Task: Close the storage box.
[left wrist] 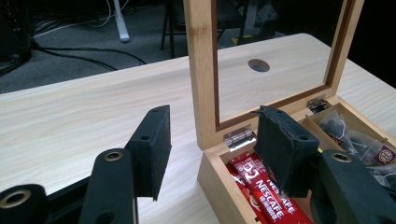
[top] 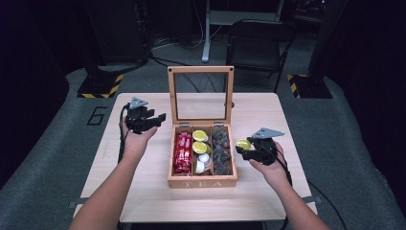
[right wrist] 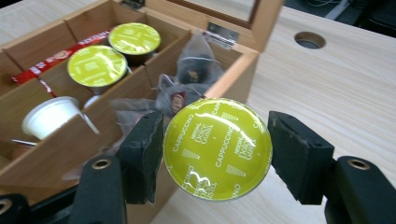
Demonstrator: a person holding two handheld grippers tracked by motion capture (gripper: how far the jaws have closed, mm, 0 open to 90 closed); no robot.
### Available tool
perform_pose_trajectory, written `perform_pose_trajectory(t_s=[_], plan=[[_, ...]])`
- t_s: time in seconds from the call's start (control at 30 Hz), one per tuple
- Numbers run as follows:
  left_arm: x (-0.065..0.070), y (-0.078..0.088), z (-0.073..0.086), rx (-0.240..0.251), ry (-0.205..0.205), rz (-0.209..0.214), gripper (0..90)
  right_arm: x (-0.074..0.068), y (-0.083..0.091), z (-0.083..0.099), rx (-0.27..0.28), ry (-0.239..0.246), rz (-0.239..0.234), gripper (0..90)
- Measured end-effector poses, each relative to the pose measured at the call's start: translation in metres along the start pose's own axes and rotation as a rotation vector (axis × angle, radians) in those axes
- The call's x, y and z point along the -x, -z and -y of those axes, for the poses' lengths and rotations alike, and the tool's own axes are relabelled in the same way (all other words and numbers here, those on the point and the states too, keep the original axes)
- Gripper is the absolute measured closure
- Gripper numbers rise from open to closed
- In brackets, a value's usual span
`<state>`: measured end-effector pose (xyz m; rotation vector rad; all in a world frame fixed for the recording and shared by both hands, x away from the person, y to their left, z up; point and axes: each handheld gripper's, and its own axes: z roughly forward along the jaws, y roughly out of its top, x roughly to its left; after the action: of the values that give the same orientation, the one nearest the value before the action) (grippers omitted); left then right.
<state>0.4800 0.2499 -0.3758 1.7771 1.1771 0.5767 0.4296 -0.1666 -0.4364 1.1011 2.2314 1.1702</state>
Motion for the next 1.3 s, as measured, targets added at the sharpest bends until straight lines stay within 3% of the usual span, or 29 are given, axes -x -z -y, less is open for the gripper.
perform_pose_trajectory(t_s=[0.37, 0.73, 0.8, 1.1, 1.3], plan=[[0.001, 0.0, 0.0, -0.005, -0.006, 0.003, 45.3, 0.02, 0.004, 0.022, 0.0, -0.078, 0.06, 37.2], [0.001, 0.0, 0.001, -0.009, -0.006, 0.001, 45.3, 0.037, 0.01, 0.04, -0.006, -0.122, 0.118, 37.2], [0.001, 0.0, 0.001, -0.011, -0.008, 0.004, 45.3, 0.039, 0.01, 0.043, -0.006, -0.141, 0.126, 37.2], [0.0, 0.001, 0.002, 0.0, -0.002, -0.001, 45.3, 0.042, 0.009, 0.053, -0.03, -0.137, 0.16, 37.2], [0.0, 0.003, 0.003, 0.001, -0.004, -0.003, 45.3, 0.047, 0.01, 0.058, -0.031, -0.173, 0.175, 37.2]])
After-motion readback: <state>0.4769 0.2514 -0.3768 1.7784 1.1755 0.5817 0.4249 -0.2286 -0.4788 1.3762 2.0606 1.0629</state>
